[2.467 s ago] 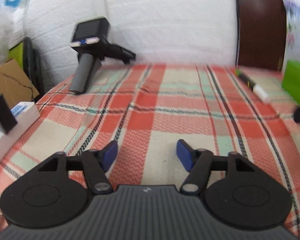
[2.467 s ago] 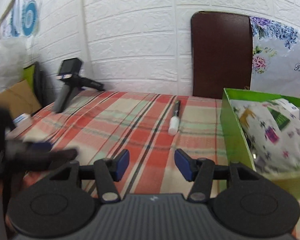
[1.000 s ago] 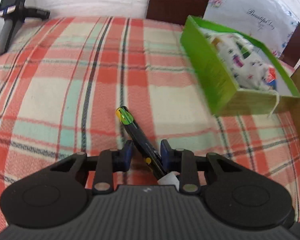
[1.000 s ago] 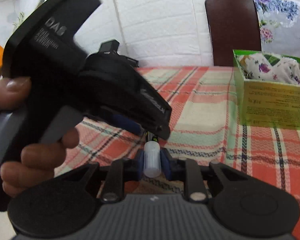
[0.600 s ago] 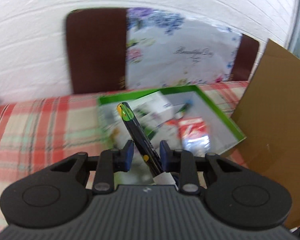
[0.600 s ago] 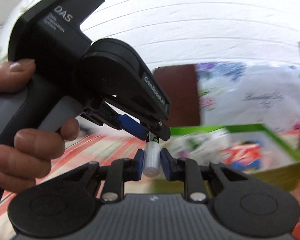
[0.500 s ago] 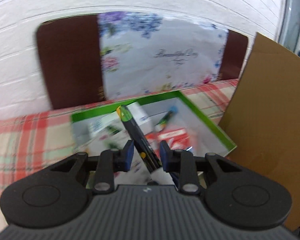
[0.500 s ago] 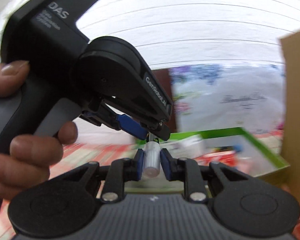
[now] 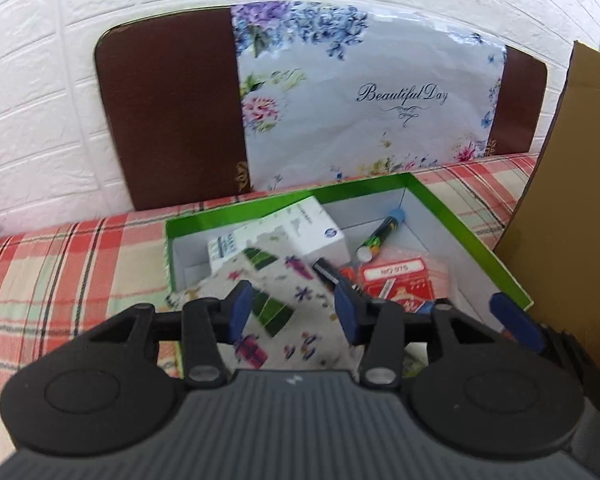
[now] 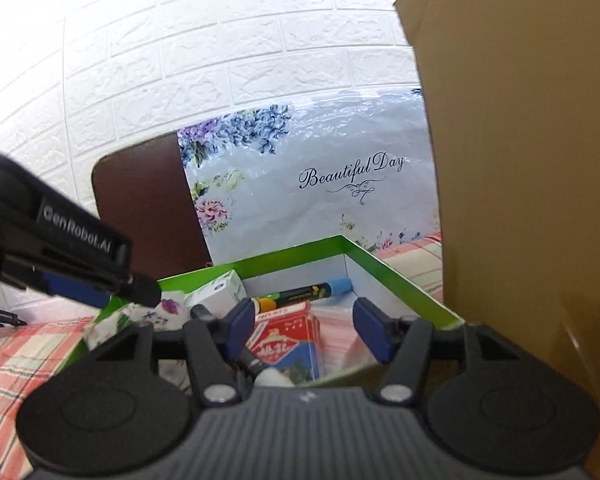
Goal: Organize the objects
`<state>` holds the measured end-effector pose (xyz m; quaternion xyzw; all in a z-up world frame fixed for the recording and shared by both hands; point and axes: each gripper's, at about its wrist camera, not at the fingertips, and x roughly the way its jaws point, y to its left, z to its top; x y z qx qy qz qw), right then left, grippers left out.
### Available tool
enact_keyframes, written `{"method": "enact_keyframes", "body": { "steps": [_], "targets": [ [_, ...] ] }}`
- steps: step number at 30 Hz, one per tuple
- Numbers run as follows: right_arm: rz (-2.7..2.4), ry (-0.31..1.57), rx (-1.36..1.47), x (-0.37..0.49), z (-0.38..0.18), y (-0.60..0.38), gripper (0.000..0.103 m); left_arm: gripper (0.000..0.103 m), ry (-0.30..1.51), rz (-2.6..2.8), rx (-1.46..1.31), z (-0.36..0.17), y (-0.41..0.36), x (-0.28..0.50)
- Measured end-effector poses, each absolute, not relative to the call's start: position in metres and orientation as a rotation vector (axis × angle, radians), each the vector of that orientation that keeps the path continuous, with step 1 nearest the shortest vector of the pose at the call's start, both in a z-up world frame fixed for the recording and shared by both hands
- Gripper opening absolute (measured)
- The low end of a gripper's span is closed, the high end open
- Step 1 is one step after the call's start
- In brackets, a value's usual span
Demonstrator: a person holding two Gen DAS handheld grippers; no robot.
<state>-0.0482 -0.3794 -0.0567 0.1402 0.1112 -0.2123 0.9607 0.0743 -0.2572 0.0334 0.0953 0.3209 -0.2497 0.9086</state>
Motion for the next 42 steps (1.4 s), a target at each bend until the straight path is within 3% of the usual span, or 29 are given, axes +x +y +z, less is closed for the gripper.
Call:
{"method": "enact_keyframes", "body": {
  "steps": [11,14,16,20,25,28,37,42],
  "targets": [
    [-0.377,0.257,0.373,-0.095,-0.033,-0.365,0.061,0.057,0.657,-0.466,0.285,0.033,-0.221,0.033],
    [-0.370,0.264,0.367,-0.103,-0.026,-0.359,0.063,0.068,0.662,-0.460,0.278,0.035,-0.209,0.022],
    [-0.365,0.266,0.374,-0.111,-0.020,-0.354,0.077,0.075,0.654,-0.450,0.278,0.037,-0.202,0.016],
    [-0.367,0.262,0.334,-0.121,-0.011,-0.340,0.078,0.079,0.645,-0.445,0.273,0.039,-0.187,0.004],
    [-0.355,0.277,0.298,-0.130,0.001,-0.323,0.102,0.082,0.658,-0.455,0.238,0.036,-0.168,-0.008],
    [-0.350,0.297,0.281,-0.133,0.006,-0.314,0.103,0.090,0.648,-0.453,0.233,0.035,-0.159,-0.016],
    [-0.308,0.362,0.278,-0.141,0.011,-0.291,0.103,0.103,0.645,-0.439,0.240,0.030,-0.136,-0.032],
    [-0.312,0.360,0.255,-0.144,0.014,-0.282,0.103,0.103,0.657,-0.414,0.241,0.027,-0.126,-0.034]
  ]
}}
